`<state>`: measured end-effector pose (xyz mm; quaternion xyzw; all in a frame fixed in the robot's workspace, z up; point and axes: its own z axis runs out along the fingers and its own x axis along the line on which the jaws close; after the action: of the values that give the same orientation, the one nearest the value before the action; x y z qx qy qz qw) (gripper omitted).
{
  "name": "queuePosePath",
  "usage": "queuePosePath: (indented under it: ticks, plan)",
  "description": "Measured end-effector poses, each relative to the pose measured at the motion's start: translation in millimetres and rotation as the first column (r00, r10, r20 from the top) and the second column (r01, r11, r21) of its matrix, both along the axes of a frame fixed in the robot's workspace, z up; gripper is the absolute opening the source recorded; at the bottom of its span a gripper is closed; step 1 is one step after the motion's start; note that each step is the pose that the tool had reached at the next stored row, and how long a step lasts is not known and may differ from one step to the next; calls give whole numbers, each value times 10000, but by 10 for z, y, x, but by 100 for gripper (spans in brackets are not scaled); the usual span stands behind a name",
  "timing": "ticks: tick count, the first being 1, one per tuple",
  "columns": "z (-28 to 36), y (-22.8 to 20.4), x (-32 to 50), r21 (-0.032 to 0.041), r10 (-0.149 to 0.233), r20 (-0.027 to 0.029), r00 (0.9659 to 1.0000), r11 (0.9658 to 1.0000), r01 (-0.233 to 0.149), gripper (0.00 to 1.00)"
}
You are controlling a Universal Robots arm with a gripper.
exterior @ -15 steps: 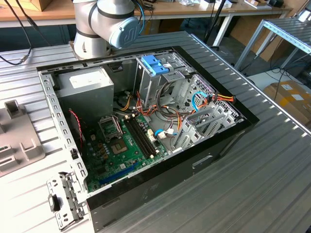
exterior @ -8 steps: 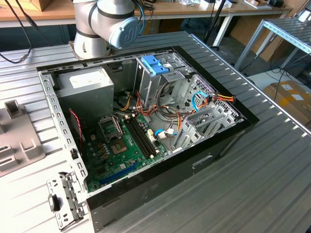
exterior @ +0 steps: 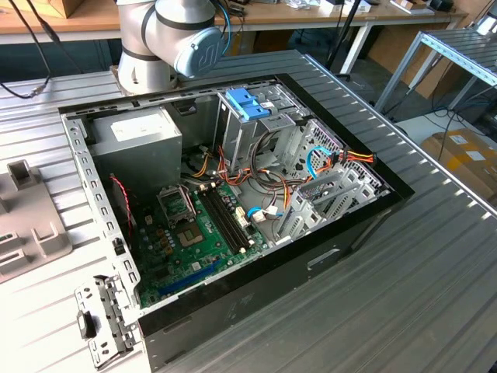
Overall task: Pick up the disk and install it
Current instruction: 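Pick up the disk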
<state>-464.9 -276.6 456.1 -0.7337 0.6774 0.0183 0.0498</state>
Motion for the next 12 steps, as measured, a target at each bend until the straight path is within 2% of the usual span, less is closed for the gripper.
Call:
queuePosePath:
  ticks: [12]
  plan:
    - [116,0,0,20,0,0,10000,10000,0,37]
